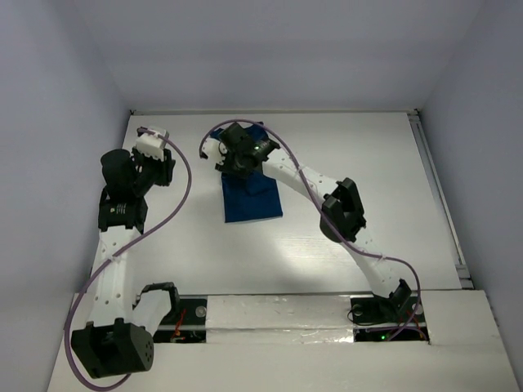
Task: Fold and stack the t-shirts
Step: Fold the folded rectangular tshirt in 1/3 of the way
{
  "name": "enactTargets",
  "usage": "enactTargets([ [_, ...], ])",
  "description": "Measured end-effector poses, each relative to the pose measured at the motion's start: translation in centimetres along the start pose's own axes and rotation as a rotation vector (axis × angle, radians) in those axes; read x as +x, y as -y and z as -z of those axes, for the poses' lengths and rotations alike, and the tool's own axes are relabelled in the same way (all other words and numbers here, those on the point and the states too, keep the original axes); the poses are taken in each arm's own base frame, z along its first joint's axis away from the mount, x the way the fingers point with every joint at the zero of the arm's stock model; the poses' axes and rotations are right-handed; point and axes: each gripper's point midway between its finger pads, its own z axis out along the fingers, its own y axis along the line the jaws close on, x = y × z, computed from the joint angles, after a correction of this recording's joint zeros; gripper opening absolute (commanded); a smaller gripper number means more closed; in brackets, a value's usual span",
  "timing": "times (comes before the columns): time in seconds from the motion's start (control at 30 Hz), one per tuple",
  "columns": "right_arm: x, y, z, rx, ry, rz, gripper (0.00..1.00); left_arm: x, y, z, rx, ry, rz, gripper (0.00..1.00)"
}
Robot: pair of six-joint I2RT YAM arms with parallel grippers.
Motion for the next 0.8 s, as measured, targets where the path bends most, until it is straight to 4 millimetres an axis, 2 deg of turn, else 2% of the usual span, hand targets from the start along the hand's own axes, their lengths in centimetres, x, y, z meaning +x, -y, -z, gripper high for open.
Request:
enactTargets([
  [0.03,0.2,-0.2,-0.2,-0.005,-0.008,-0.011,0.53,0.0,0.0,0.1,0.001,0.001,-0.001,0.29],
  [0.1,0.5,-0.5,-0.5,-0.009,-0.016,-0.014,0.66,-0.1,0.2,0.2,0.007,0.002,-0.001,0.29],
  [0.27,2.5,-1.3,-1.7,-0.005,-0.068,-0.036,0.69,0.0,0.5,0.3,0.023,0.001,0.001,0.29],
  [0.37,3.9,-1.8,-2.3,0.006,-0.106,-0.049,0.67,0.0,0.7,0.3,0.031,0.002,0.003,0.29],
  [0.47,4.8,-2.5,-2.3,-0.008,-0.129,-0.067,0.68,0.1,0.9,0.3,0.041,-0.003,0.005,0.29],
  [0.63,6.4,-4.0,0.8,-0.035,-0.154,-0.088,0.7,0.3,1.0,0.6,0.043,-0.01,0.004,0.29],
  [0.7,5.9,-3.9,2.1,-0.026,-0.136,-0.092,0.7,0.2,1.1,0.7,0.047,-0.007,0.003,0.29],
  [0.8,4.9,-3.4,3.0,-0.008,-0.097,-0.099,0.7,0.1,1.3,0.9,0.056,-0.005,0.003,0.29],
])
